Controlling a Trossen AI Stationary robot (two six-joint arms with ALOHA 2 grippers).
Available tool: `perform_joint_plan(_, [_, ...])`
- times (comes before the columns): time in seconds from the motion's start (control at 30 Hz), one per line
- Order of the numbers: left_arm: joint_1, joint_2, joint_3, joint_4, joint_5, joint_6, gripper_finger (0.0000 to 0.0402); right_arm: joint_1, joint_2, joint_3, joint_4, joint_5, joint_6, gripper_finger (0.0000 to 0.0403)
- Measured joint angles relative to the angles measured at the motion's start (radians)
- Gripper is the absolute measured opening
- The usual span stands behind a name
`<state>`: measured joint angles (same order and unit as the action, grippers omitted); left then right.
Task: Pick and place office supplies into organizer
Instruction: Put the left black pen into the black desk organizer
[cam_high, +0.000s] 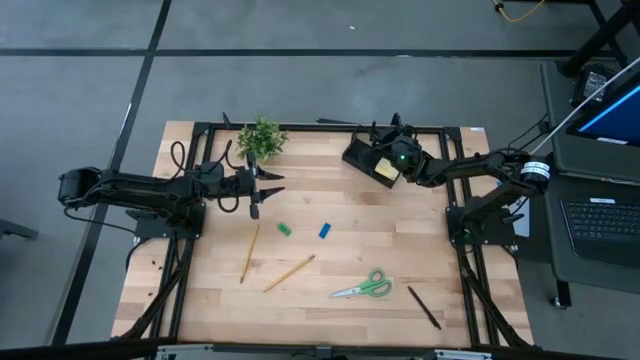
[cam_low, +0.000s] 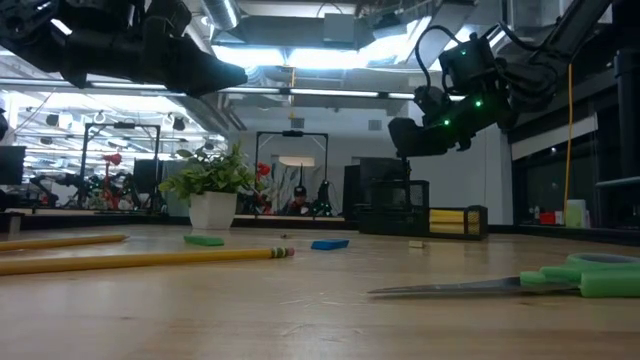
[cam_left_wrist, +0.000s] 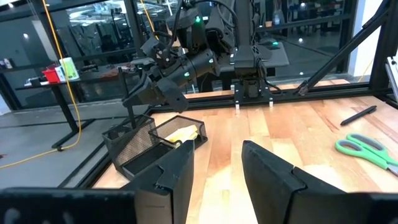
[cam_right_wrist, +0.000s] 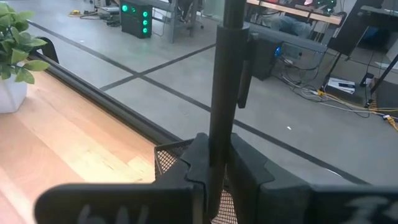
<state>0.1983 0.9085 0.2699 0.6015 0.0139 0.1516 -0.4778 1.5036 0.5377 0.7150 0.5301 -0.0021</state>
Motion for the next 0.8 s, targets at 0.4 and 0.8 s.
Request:
perform_joint_plan(0.4, [0.000, 0.000, 0.000, 0.000, 0.000, 0.000, 0.0130, 0.000, 0.065, 0.000, 0.042, 0.000, 0.023, 0.0039])
perform_joint_plan(0.8, [0.000, 0.000, 0.000, 0.000, 0.000, -0.009, 0.0130, 0.000, 0.066, 0.000, 0.029, 0.001, 0.024, 0.0169])
